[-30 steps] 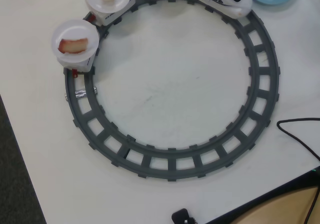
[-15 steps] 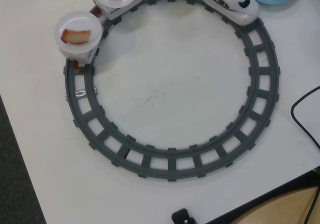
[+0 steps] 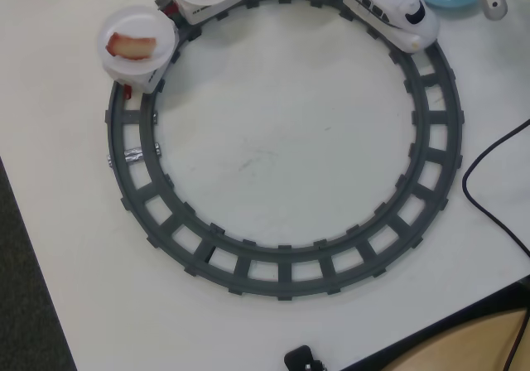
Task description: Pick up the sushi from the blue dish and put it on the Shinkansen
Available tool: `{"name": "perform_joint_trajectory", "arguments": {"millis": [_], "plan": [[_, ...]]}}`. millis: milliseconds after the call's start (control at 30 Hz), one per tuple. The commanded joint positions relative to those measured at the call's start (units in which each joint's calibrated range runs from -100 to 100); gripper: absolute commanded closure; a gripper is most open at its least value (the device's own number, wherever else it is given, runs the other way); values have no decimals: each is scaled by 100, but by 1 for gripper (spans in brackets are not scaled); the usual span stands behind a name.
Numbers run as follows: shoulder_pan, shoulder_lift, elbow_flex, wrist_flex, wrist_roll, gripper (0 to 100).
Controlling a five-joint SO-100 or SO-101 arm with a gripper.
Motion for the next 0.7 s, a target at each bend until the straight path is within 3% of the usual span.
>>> {"name": "perform_joint_trajectory", "arguments": {"millis": [0, 267, 467, 667], "plan": [[-99, -49, -326, -175, 15, 98], [-99, -49, -335, -201, 15, 98], [-108, -41, -201, -800, 15, 98], [147, -358, -264, -415, 25, 98]]}}
